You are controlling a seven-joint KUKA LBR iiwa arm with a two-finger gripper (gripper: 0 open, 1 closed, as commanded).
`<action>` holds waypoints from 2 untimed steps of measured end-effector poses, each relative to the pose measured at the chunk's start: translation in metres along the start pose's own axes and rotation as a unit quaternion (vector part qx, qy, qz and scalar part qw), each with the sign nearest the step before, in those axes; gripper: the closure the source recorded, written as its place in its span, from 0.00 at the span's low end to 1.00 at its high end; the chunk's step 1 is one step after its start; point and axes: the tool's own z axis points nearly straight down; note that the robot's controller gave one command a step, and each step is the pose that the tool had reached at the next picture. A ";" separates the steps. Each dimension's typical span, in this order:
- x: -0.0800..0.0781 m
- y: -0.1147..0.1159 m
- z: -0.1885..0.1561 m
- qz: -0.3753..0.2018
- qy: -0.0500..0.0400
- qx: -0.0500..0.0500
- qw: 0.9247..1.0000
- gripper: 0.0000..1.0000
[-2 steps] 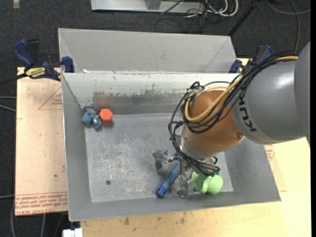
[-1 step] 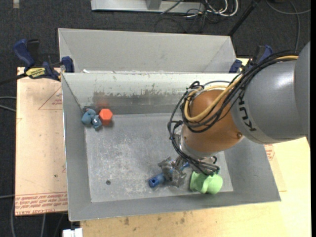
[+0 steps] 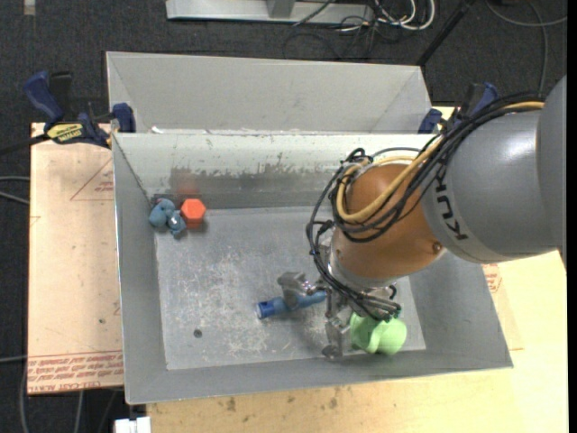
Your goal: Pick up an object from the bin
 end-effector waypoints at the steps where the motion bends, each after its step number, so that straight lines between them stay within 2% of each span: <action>1: -0.056 -0.034 0.021 -0.035 -0.007 0.002 0.999 0.00; 2: -0.052 -0.034 0.021 -0.035 0.000 0.000 0.999 1.00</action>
Offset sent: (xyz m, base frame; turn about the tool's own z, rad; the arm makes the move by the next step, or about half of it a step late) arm 0.0612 -0.0022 -0.0232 -0.0740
